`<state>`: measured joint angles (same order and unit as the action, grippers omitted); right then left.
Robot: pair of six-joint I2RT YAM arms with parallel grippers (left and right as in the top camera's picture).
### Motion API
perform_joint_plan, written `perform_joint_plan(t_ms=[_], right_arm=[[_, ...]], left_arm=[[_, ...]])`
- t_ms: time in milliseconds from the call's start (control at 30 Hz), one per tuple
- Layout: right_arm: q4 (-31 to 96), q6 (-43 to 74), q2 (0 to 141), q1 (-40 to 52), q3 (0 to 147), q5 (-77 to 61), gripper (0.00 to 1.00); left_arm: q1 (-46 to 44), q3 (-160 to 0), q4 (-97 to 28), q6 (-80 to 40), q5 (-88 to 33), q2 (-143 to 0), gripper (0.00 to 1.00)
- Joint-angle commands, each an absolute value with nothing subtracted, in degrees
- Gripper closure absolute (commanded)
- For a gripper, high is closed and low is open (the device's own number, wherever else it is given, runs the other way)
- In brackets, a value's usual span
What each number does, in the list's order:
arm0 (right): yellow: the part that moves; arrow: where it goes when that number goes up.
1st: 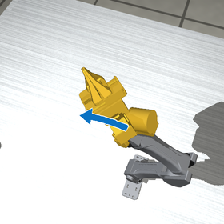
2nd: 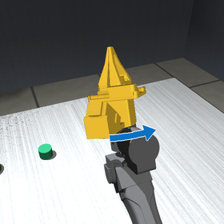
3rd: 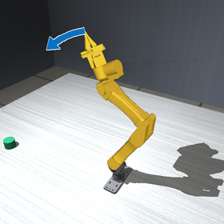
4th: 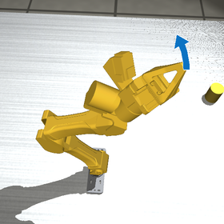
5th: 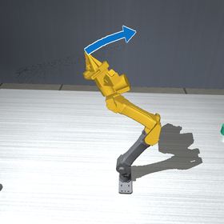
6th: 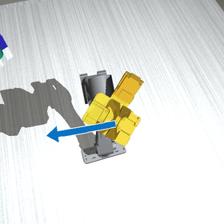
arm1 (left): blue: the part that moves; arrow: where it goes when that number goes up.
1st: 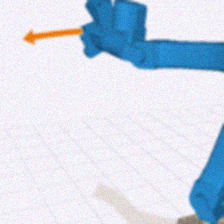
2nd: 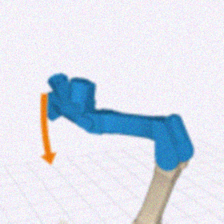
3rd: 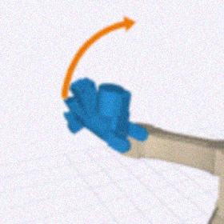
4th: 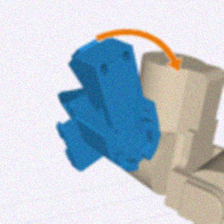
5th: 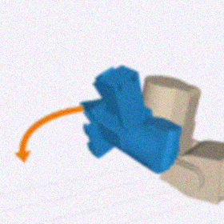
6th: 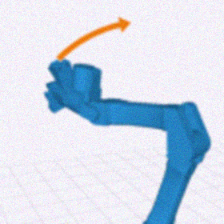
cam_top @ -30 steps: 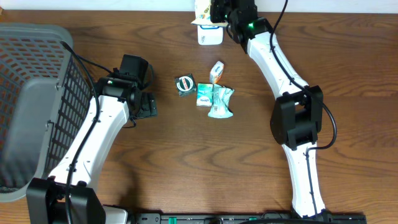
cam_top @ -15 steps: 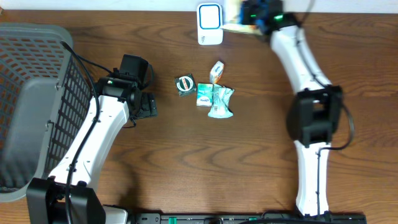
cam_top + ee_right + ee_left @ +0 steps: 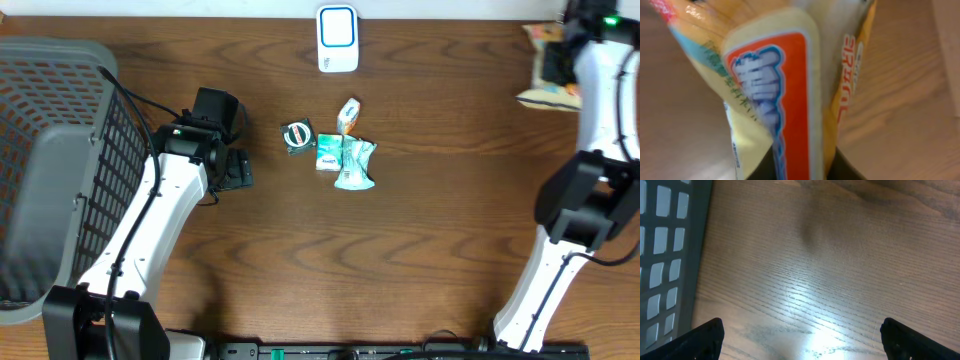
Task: Scan the item barcode
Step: 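Carry the orange-labelled bag to the right edge and release it, then reach the right gripper to the green wipes pack and grasp it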
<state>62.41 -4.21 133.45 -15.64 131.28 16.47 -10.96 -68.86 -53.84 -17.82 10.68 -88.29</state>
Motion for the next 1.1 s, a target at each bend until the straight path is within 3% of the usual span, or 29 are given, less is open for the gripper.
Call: perform_joint_plan(t_ms=[0, 67, 100, 133, 167, 200, 333, 733, 833, 967, 1067], right_arm=[[64.47, -2.55, 132.03, -18.68, 132.09, 13.89, 0.65], [65.34, -1.52, 132.03, -19.88, 132.09, 10.81, 0.56], [65.63, -1.17, 132.03, -20.29, 132.09, 9.30, 0.44], [65.80, -1.08, 132.03, -20.53, 132.09, 8.14, 0.19], [65.93, -1.10, 132.03, -20.58, 132.09, 7.35, 0.04], [66.06, -1.08, 132.03, -20.58, 132.09, 6.72, 0.01], [66.48, -1.15, 132.03, -19.92, 132.09, 0.03, 0.02], [73.60, -1.13, 132.03, -14.52, 131.87, -24.49, 0.20], [78.78, -1.17, 132.03, -11.60, 131.87, -24.80, 0.17], [86.26, -4.62, 132.05, -7.16, 131.81, -24.80, 0.02], [89.62, -7.84, 132.05, -2.55, 131.20, -24.73, 0.01]], left_arm=[[-10.68, -69.08, -54.13, -18.11, 11.18, -87.55, 0.02], [-10.68, -69.08, -54.13, -18.13, 11.18, -87.55, 0.02], [-10.68, -69.08, -54.13, -18.13, 11.18, -87.55, 0.02], [-10.68, -69.08, -54.13, -18.13, 11.18, -87.55, 0.02], [-10.68, -69.08, -54.13, -18.11, 11.18, -87.55, 0.02], [-10.68, -69.08, -54.13, -18.11, 11.18, -87.55, 0.03], [-10.68, -69.08, -54.13, -18.11, 11.18, -87.55, 0.02], [-10.68, -69.08, -54.13, -18.11, 11.18, -87.55, 0.03], [-10.68, -69.08, -54.13, -18.11, 11.18, -87.55, 0.02], [-10.68, -69.08, -54.15, -18.13, 11.18, -87.55, 0.02], [-10.68, -69.08, -54.13, -18.11, 11.18, -87.55, 0.02]])
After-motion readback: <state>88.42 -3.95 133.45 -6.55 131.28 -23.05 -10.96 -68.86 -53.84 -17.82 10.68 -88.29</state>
